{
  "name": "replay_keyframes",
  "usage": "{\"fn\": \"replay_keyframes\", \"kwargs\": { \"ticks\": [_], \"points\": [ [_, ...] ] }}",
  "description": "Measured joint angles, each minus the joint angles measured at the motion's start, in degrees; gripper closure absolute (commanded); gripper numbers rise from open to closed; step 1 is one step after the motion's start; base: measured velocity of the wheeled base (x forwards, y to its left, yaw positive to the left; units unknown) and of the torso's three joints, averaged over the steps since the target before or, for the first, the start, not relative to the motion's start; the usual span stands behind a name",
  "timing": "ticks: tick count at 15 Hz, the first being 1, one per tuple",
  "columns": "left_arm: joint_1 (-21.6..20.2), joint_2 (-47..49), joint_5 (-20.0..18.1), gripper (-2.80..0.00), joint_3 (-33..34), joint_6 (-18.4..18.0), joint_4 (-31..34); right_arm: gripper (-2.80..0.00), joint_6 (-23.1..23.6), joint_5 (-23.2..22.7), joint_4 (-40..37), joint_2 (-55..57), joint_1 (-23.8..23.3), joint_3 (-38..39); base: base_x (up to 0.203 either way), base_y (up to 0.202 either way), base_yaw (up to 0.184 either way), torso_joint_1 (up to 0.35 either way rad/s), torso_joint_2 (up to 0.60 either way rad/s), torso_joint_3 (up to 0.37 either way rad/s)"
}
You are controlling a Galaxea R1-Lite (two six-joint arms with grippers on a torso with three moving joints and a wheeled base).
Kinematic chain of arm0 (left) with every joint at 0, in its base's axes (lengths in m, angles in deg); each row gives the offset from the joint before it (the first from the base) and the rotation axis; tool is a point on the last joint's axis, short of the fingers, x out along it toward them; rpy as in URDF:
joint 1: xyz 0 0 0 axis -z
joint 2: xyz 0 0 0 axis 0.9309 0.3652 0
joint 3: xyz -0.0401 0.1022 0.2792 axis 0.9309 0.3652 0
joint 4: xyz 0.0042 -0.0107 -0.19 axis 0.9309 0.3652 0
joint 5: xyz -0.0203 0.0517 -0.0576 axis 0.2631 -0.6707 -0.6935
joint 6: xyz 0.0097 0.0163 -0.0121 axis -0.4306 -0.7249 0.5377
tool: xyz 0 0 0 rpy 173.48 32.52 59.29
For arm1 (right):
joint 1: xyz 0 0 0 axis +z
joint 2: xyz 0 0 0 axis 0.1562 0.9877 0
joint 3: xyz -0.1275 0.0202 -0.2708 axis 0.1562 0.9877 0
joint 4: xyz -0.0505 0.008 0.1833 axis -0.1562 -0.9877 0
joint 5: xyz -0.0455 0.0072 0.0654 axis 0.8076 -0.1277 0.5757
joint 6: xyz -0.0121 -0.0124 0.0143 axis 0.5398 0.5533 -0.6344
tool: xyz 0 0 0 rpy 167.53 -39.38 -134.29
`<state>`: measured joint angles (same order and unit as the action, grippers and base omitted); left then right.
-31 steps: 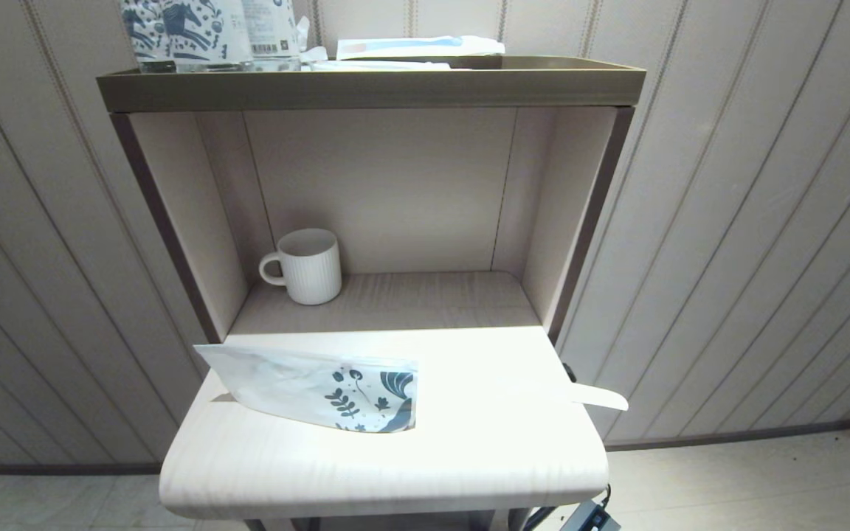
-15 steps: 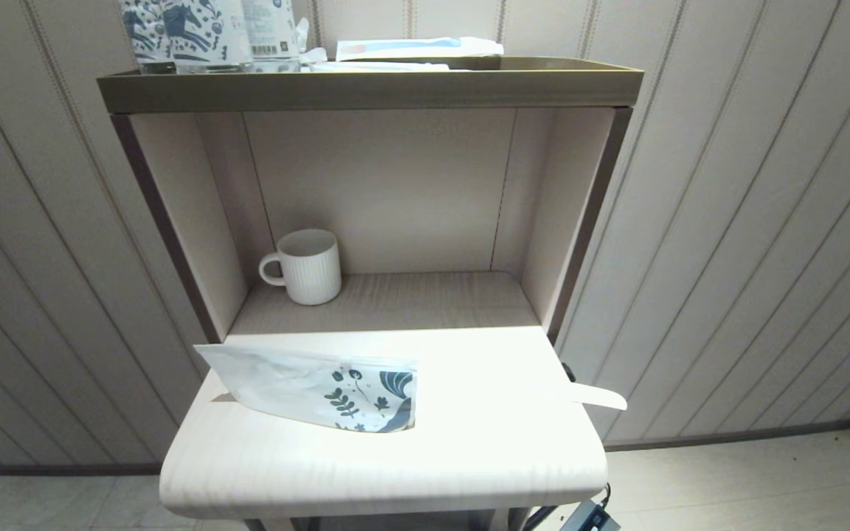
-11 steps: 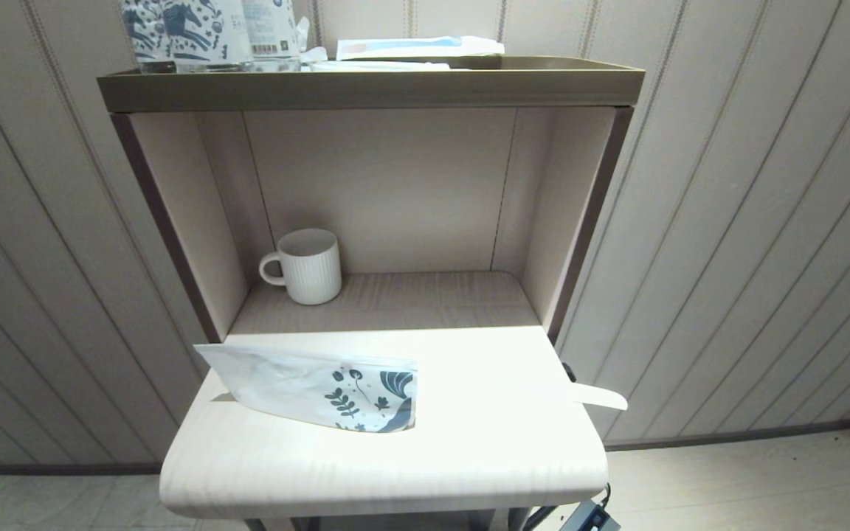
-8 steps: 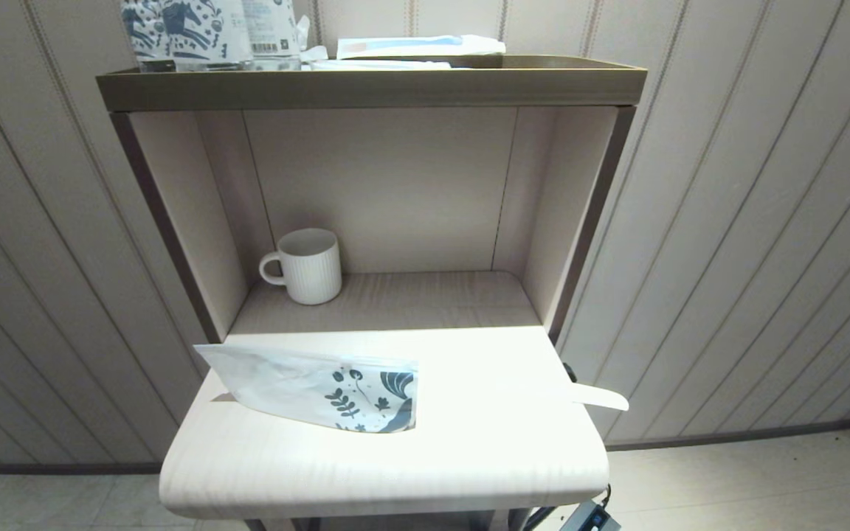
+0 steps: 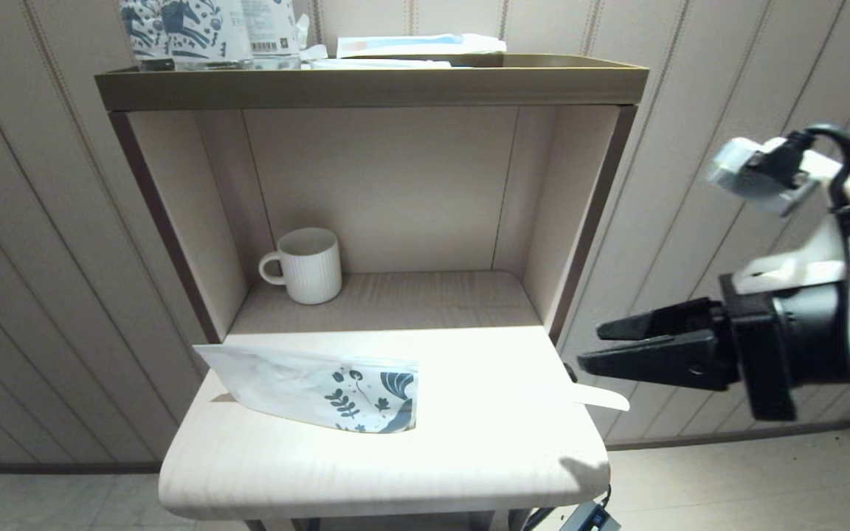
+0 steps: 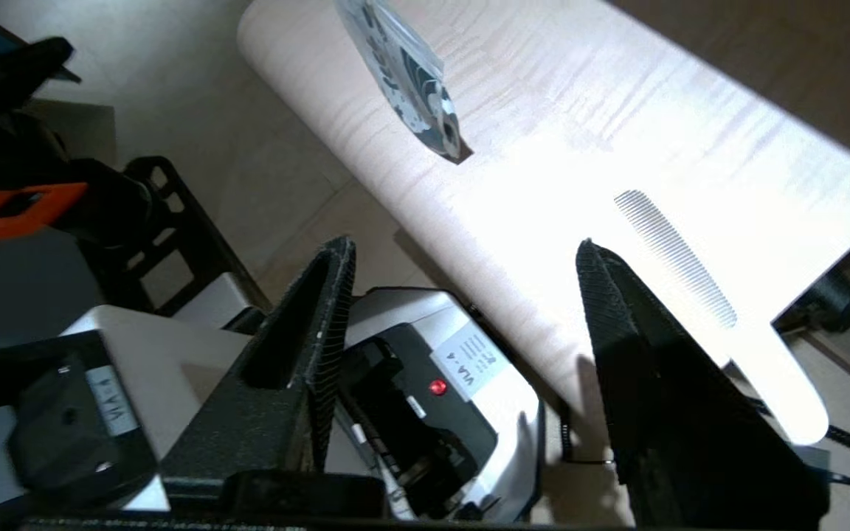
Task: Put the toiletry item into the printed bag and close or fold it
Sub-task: Pick up the storage bag
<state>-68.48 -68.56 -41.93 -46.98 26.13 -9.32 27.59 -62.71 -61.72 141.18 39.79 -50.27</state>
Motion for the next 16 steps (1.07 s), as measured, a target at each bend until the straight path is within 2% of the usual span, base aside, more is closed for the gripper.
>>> {"fn": "replay_keyframes", "kwargs": {
  "ticks": [5,9,13,16],
  "points": [
    [0.00,0.00,0.01,0.00,0.00,0.01,-0.02,-2.80,6.75,0.39,14.43,11.48,-0.10,0.99,0.000,0.000,0.000,0.000,0.00,0.000],
    [-0.02,0.00,0.02,0.00,0.00,0.01,0.00,-2.80,12.32,-0.88,22.10,19.02,1.39,1.71,0.000,0.000,0.000,0.000,0.00,0.000],
    [0.00,0.00,0.02,0.00,0.00,0.00,0.07,-2.80,16.47,-6.86,24.21,21.92,2.01,3.75,0.000,0.000,0.000,0.000,0.00,0.000],
    [-0.02,0.00,0.00,0.00,-0.07,0.01,0.11,-2.80,17.15,-7.44,24.41,22.57,2.99,4.60,0.000,0.000,0.000,0.000,0.00,0.000]
  ]
}}
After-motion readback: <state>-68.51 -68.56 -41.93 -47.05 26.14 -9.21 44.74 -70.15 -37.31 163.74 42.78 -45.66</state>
